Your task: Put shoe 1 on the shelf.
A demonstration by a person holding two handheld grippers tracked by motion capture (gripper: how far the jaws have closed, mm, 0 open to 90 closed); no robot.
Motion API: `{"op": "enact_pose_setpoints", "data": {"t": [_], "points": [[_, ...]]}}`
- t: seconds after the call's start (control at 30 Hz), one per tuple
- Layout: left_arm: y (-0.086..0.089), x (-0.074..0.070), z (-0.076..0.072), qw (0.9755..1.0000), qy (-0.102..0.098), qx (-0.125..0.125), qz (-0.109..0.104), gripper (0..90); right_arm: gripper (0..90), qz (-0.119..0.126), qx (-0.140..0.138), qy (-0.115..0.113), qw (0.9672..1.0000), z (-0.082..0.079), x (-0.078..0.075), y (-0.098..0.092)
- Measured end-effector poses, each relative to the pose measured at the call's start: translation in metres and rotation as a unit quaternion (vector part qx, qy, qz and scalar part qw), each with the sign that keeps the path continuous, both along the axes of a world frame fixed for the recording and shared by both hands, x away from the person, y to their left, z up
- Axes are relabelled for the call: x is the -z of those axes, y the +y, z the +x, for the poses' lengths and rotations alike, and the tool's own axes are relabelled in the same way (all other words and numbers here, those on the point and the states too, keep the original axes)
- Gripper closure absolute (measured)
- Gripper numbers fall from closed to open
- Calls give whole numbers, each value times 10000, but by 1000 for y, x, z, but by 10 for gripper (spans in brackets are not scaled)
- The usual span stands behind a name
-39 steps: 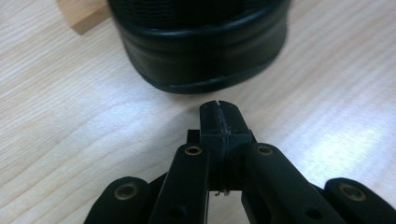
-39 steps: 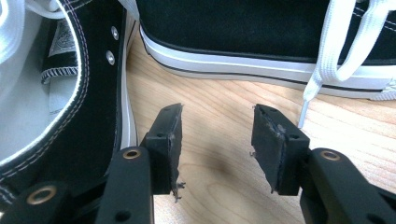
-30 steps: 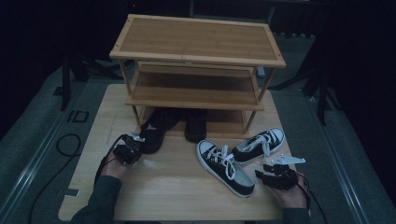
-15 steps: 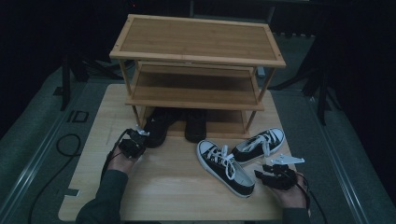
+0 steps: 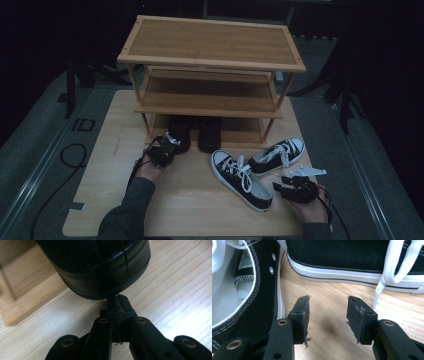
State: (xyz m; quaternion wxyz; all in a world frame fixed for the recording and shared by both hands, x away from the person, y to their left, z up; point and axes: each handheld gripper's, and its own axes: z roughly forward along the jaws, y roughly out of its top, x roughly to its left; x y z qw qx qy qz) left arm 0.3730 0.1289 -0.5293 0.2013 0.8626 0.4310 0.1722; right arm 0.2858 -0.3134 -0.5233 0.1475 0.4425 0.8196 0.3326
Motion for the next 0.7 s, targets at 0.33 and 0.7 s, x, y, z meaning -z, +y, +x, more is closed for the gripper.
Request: {"op": "enact_pose_setpoints", "data": {"t": [0.33,0.7], "points": [[-15,3,9,9999,56,142,39,900,526,-10,-15,24,10000,1,1,1],[-25,2,16,9997,122,210,35,900,526,-9,-20,32,10000,1,1,1]]}}
